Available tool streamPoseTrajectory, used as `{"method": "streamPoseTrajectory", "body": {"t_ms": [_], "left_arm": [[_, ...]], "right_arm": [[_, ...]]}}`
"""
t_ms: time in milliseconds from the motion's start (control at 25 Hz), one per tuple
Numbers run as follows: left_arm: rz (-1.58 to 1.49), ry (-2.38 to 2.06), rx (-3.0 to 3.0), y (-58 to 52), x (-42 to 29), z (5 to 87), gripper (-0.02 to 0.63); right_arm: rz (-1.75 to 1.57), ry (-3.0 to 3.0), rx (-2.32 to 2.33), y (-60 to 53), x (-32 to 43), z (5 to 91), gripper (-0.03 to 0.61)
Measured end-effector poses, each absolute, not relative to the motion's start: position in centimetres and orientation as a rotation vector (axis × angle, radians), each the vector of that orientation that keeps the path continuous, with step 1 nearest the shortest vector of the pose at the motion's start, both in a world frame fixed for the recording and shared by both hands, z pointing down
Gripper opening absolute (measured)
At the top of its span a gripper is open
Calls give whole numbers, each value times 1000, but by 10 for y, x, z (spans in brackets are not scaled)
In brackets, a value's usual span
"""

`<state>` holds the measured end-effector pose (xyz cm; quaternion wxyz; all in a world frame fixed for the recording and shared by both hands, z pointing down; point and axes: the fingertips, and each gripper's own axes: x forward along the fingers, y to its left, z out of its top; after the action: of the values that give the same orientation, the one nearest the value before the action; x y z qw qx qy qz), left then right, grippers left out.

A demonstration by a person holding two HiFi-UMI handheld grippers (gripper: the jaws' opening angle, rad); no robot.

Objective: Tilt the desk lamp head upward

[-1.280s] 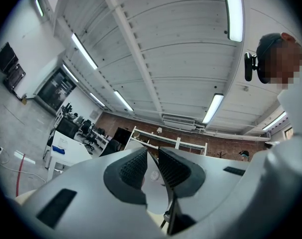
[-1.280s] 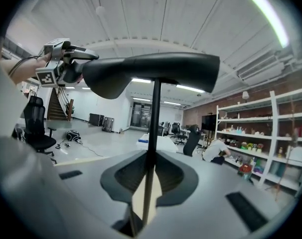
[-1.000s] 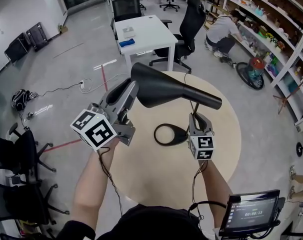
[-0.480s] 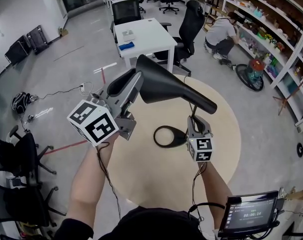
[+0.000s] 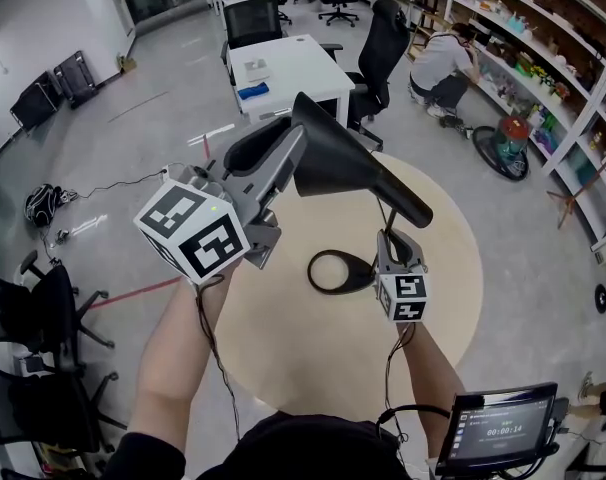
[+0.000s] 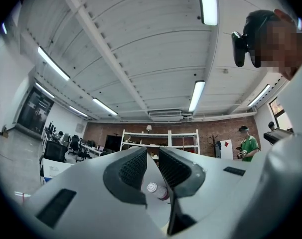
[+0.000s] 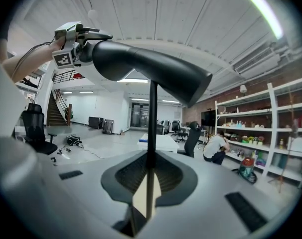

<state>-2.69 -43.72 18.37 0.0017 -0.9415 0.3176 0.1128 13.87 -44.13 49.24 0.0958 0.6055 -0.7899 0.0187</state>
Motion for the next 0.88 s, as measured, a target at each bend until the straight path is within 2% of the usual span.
{"method": "streamPoseTrajectory", "body": {"t_ms": [640, 880], "left_arm": [[466, 1088, -2897, -429, -56, 193, 78], [555, 1196, -2945, -423, -87, 226, 78]], "right_arm": [[0, -2326, 1747, -442, 134, 490, 44], [-57, -2320, 1748, -437, 135, 481, 44]]}}
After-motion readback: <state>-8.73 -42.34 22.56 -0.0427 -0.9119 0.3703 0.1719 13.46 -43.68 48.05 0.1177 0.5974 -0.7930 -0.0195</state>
